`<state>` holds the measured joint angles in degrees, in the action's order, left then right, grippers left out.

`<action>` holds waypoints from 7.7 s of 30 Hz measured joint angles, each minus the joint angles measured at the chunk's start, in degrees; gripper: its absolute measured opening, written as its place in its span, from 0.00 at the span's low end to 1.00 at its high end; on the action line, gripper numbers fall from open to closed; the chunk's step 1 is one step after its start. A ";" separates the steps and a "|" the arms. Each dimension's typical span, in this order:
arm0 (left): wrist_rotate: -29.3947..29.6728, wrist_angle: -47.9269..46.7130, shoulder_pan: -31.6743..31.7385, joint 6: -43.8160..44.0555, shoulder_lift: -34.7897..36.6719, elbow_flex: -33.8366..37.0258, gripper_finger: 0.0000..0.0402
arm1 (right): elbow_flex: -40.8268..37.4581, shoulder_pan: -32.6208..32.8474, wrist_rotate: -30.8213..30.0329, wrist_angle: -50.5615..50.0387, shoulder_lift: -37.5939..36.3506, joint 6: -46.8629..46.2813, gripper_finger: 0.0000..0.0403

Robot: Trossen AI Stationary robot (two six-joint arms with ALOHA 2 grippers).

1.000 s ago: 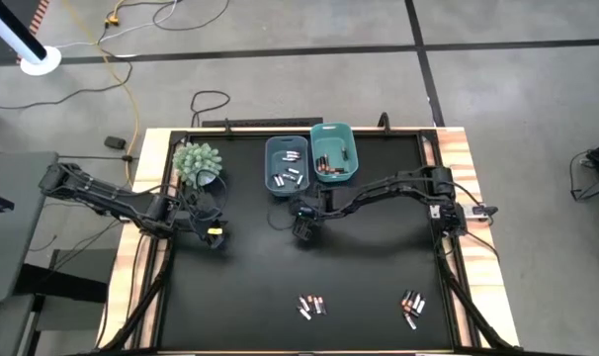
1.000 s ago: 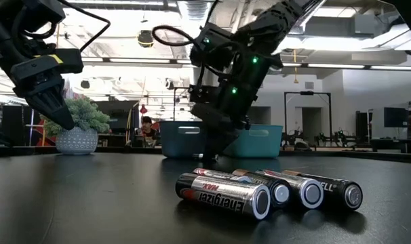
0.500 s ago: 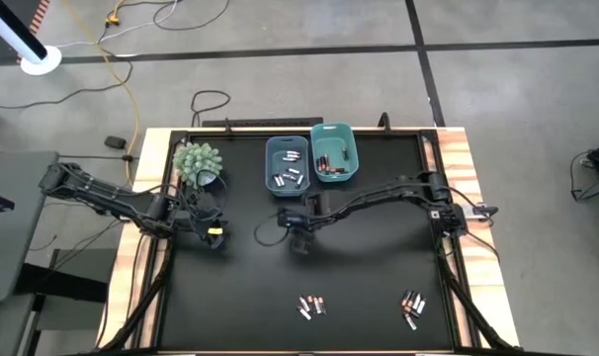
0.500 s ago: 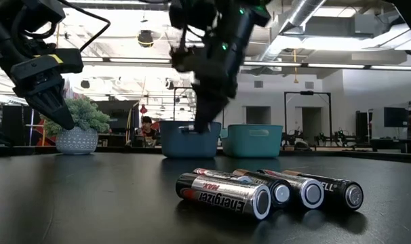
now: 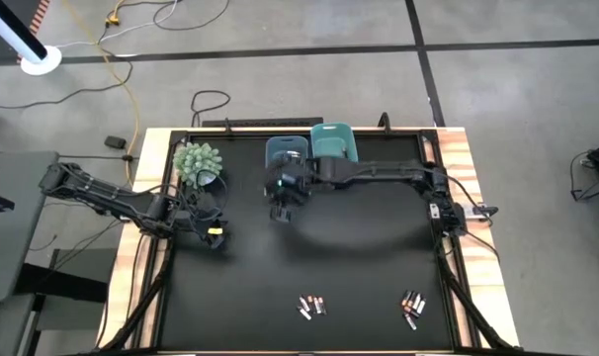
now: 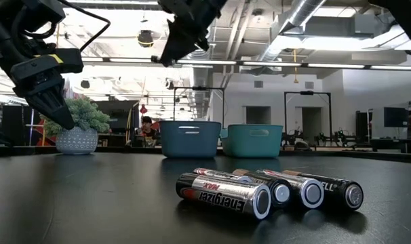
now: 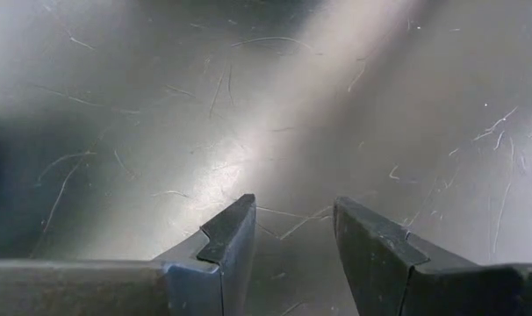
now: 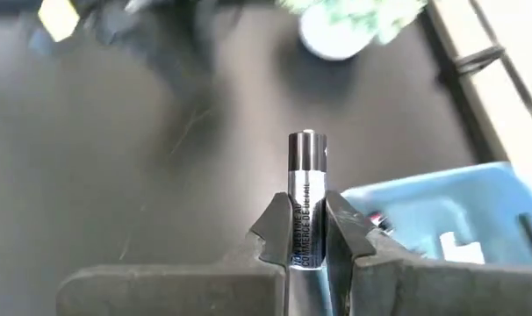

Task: Sort batteries
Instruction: Put the silver battery into the blue bin, then move the blue bin to the middle of the table, then move the green bin to the middle of the table

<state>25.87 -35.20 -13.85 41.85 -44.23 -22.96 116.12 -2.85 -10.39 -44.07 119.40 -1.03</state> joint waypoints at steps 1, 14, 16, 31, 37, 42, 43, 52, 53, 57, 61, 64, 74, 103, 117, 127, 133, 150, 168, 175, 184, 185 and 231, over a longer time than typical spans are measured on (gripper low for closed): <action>0.00 0.01 0.00 0.00 -0.02 0.00 0.37 | 0.87 -0.96 0.02 0.30 0.00 0.00 0.11; -0.04 0.27 0.00 2.14 -0.01 0.00 0.37 | 2.11 -11.21 2.30 0.07 3.91 -0.27 0.11; 0.08 0.42 0.02 2.14 0.00 0.00 0.37 | 2.11 -12.32 3.26 -0.26 5.75 -0.38 0.11; 0.63 0.42 0.07 2.14 -0.02 0.00 0.37 | 2.33 -16.44 5.12 -4.37 11.05 2.45 0.18; 0.63 0.37 0.07 2.14 -0.02 0.00 0.37 | 2.33 -16.46 5.11 -4.88 10.84 2.58 0.30; 0.61 0.31 0.07 2.14 -0.02 0.00 0.37 | 2.33 -16.31 5.11 -5.46 10.74 2.57 0.41; 0.61 0.28 0.07 2.14 -0.02 0.00 0.37 | 2.33 -16.31 5.11 -6.47 10.56 2.57 0.42; 0.59 0.22 0.07 2.14 -0.02 0.00 0.37 | 2.32 -14.43 9.29 -13.67 6.25 2.36 0.45; 0.57 0.20 0.07 2.14 -0.02 0.00 0.37 | 2.33 -13.86 10.34 -13.32 5.99 2.21 0.45; 0.55 0.20 0.07 0.45 -0.02 0.00 0.37 | 2.33 -11.60 13.11 -13.33 5.90 5.48 0.44; 0.52 0.20 0.07 -1.00 -0.02 0.00 0.37 | 2.28 -8.82 13.49 -13.25 7.43 12.16 0.43; 0.52 0.20 0.08 -1.05 -0.02 0.00 0.37 | 0.07 -7.06 13.40 -10.03 7.42 15.65 0.43; -0.10 0.17 0.09 -0.61 -0.02 0.00 0.37 | -4.80 -7.07 7.39 -6.27 7.51 14.01 0.43; -0.09 0.21 0.09 0.90 -0.02 0.00 0.37 | -8.09 2.07 7.06 -1.67 7.47 8.49 0.01; -2.53 0.20 0.09 -0.25 0.00 0.00 0.37 | -8.07 10.38 7.22 1.73 7.46 -9.44 0.00; -3.27 0.19 0.08 -3.26 0.00 0.00 0.37 | -8.07 11.02 7.21 3.12 7.45 -11.60 0.05; -3.27 0.11 0.08 -3.28 0.00 0.00 0.37 | -8.07 11.03 7.45 4.02 7.47 -11.61 0.12; -3.26 -0.03 0.08 -3.31 0.00 0.00 0.37 | -8.03 9.70 7.39 3.84 2.28 -14.62 0.15; -1.70 0.11 0.09 -3.30 0.00 0.00 0.37 | -8.38 -2.26 5.49 -27.41 -6.85 -8.88 0.24; -1.62 0.13 0.09 -1.52 0.00 0.00 0.37 | -10.08 -8.05 5.55 -27.03 -6.76 2.47 0.51; -1.62 0.17 0.09 6.12 -0.02 0.00 0.37 | -19.61 -18.30 8.51 -25.56 -7.05 15.92 0.65; -1.62 0.17 0.09 7.04 0.00 0.00 0.37 | -21.29 -19.63 9.54 -24.36 -7.31 16.02 0.65; 1.71 0.12 0.09 10.92 -0.02 0.00 0.37 | -35.00 -3.14 12.80 -10.76 -9.49 5.71 0.01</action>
<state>27.58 -35.08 -13.76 52.77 -44.25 -22.96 81.12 -5.99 2.41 -54.83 109.91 4.67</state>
